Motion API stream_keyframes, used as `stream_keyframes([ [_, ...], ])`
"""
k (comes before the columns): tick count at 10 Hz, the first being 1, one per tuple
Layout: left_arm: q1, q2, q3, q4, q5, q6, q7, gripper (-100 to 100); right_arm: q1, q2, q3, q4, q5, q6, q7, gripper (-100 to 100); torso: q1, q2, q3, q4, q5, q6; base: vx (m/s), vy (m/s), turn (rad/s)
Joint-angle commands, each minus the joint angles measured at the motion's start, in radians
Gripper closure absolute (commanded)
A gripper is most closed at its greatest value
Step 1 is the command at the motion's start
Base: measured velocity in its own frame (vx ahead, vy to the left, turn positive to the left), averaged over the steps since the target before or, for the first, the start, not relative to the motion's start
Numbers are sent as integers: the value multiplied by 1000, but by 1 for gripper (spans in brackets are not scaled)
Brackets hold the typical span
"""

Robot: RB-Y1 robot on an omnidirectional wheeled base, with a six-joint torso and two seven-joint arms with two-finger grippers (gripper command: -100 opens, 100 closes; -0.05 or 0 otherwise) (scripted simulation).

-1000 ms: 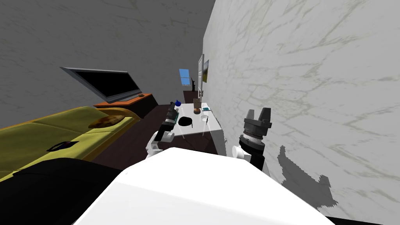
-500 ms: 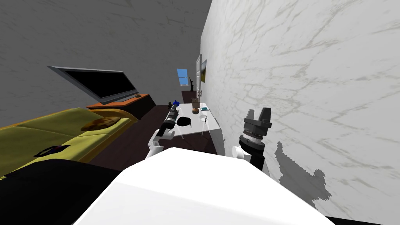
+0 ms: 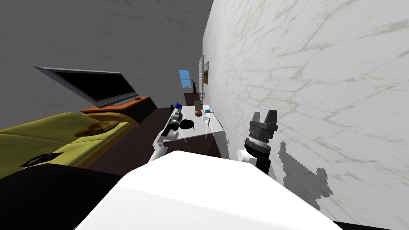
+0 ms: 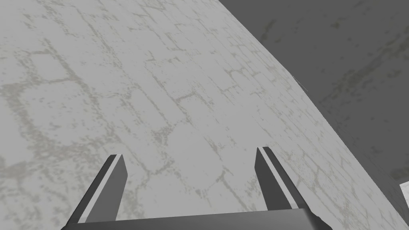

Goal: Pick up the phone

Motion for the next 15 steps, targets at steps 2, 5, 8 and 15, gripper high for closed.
stream_keyframes([
  [2, -40, 5, 21, 61, 12, 79, -1, -100, 0, 0, 0, 0, 0, 0, 0, 0, 0, 0, 0, 0, 0, 0, -9, -21, -84],
  [5, -70, 6, 35, 101, 18, 153, -2, -100, 0, 0, 0, 0, 0, 0, 0, 0, 0, 0, 0, 0, 0, -1, -6, -17, -61],
  [8, -100, 6, 51, 141, 25, 243, -1, -100, 0, 0, 0, 0, 0, 0, 0, 0, 0, 0, 0, 0, 0, 0, -2, -20, -84],
  [15, -159, 3, 83, 220, 36, 404, 2, -100, 0, 0, 0, 0, 0, 0, 0, 0, 0, 0, 0, 0, 0, -1, 1, -14, -55],
])
